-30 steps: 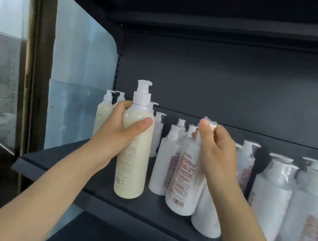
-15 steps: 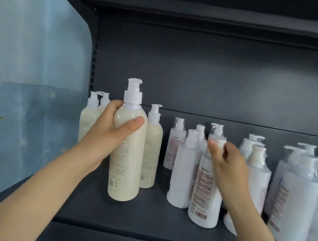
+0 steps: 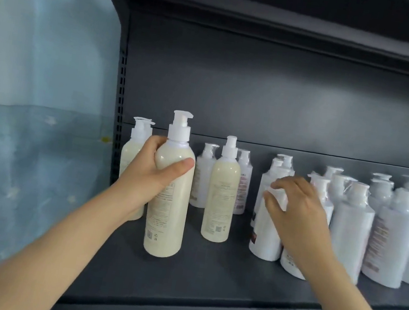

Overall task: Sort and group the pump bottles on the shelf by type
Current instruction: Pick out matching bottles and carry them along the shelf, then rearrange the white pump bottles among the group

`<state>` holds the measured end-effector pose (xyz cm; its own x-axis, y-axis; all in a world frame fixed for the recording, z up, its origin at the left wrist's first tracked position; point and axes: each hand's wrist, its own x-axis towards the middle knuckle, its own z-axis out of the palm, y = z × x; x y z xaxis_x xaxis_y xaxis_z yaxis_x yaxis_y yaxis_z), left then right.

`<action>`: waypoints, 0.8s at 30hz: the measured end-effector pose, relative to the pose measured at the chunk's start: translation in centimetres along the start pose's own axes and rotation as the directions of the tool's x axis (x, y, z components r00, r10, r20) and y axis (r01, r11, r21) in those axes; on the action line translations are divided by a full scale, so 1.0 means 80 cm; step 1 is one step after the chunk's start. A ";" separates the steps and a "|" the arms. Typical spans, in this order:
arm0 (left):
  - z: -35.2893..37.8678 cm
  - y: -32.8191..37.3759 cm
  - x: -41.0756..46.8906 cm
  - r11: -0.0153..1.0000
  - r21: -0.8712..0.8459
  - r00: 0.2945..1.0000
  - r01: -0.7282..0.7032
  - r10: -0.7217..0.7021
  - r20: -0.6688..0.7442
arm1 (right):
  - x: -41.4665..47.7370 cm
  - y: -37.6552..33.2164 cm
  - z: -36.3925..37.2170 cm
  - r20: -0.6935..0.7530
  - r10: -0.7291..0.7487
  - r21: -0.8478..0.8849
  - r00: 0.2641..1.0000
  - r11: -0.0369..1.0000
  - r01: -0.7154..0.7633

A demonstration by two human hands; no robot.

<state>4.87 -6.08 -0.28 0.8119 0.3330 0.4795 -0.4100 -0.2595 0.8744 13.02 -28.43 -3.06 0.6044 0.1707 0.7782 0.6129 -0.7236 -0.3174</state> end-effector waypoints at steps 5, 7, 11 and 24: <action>-0.024 -0.015 0.006 1.000 0.025 1.000 0.016 -0.016 0.026 | -0.009 -0.069 0.051 0.318 0.110 0.407 0.942 0.881 -0.240; -0.032 -0.022 0.011 0.998 0.062 0.999 0.020 -0.022 0.025 | -0.012 -0.096 0.076 0.440 0.052 0.511 0.897 0.806 -0.298; -0.043 -0.041 0.026 0.992 0.119 0.999 0.038 -0.038 -0.003 | -0.015 -0.127 0.120 0.496 -0.035 0.601 0.868 0.735 -0.314; -0.061 -0.050 0.042 0.821 0.569 0.997 -0.034 -0.011 0.077 | -0.009 -0.125 0.153 0.518 -0.035 0.602 0.855 0.724 -0.336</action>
<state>7.21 0.48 -1.81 0.8459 0.2656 0.4625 -0.1280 -0.7407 0.6595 12.69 -13.15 -7.10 0.7589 0.5175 0.3953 0.5476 -0.1786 -0.8174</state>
